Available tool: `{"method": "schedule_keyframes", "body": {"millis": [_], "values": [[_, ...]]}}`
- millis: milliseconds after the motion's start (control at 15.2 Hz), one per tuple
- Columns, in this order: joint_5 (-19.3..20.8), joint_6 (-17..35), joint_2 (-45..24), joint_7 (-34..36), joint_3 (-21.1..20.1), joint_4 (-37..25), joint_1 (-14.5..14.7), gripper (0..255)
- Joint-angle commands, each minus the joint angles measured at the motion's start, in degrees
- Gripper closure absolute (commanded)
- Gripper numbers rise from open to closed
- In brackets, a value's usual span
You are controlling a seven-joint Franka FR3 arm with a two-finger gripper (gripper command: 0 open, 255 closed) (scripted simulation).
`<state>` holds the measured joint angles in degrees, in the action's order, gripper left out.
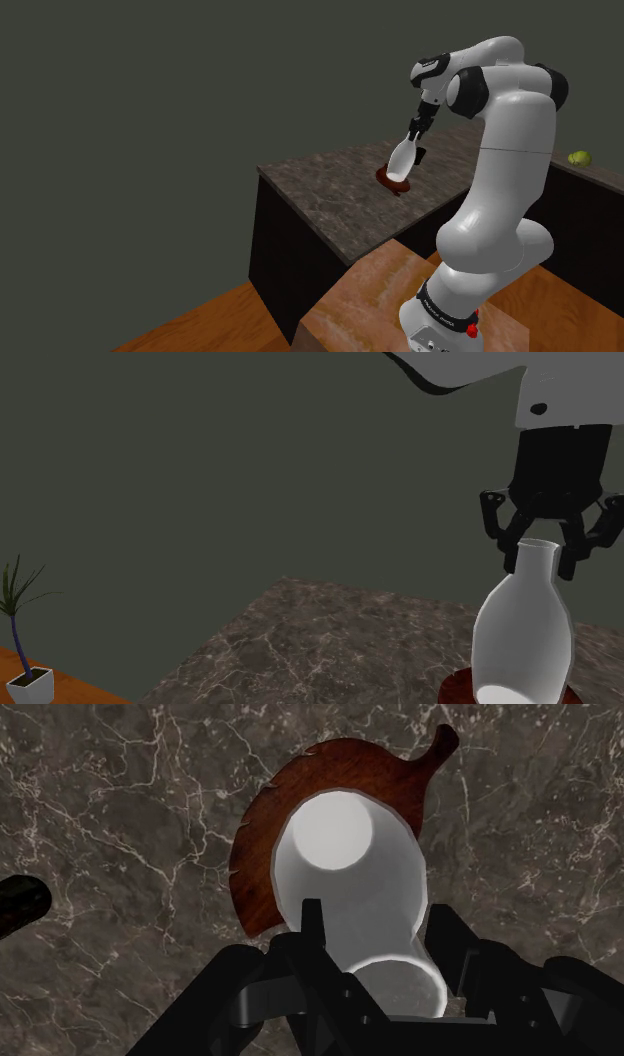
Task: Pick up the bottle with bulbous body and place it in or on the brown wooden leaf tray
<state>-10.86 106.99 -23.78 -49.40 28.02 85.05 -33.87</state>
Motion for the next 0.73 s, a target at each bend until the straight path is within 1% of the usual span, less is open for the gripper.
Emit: {"method": "schedule_keyframes", "body": {"millis": [0, 66, 396, 660], "values": [[0.0, 0.0, 0.0, 0.0, 0.0, 0.0, 0.0, 255], [0.0, 0.0, 0.0, 0.0, 0.0, 0.0, 0.0, 0], [0.0, 0.0, 0.0, 0.0, 0.0, 0.0, 0.0, 0], [0.4, -7.0, 0.5, 0.5, 0.3, -6.7, -0.6, 0]]}}
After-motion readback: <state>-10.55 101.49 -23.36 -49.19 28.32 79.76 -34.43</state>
